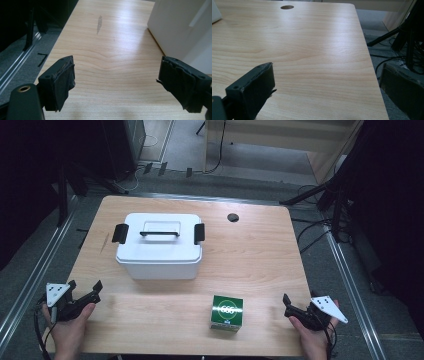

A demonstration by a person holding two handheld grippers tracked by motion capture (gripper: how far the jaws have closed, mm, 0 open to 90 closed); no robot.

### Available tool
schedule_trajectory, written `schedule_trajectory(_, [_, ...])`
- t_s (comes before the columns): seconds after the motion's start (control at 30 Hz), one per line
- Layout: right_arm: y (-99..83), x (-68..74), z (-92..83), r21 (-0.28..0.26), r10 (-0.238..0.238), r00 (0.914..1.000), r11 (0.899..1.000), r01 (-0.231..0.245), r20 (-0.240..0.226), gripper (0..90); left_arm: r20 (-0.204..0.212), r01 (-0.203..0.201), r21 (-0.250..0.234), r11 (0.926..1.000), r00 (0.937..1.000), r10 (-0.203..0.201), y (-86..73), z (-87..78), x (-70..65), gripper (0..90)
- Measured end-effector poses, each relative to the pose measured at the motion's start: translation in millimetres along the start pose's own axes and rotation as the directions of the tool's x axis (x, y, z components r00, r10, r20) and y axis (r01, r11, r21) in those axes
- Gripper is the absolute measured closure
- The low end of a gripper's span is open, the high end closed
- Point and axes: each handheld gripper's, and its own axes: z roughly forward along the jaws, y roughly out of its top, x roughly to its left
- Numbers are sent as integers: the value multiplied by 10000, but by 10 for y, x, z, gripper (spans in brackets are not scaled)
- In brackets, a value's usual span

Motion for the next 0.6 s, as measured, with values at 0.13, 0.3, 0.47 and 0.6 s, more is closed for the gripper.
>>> schedule_trajectory(0.13, [0,12,-15,-159,-102,9999,9998,103,109,56,-312,155,-22,9999,9994,-156,3,-1,2,150])
schedule_trajectory(0.3, [1,75,-55,-468,-187,9996,9987,198,232,283,-935,-422,168,9990,9947,436,-7,-26,-95,364])
schedule_trajectory(0.47, [59,231,-112,-899,-312,9992,9955,289,-247,454,-186,198,285,9994,9996,-192,1,-93,-198,622])
schedule_trajectory(0.6, [104,392,-161,-1154,-396,9967,9928,312,-715,568,635,-153,86,9998,9979,147,-4,-157,-404,746])
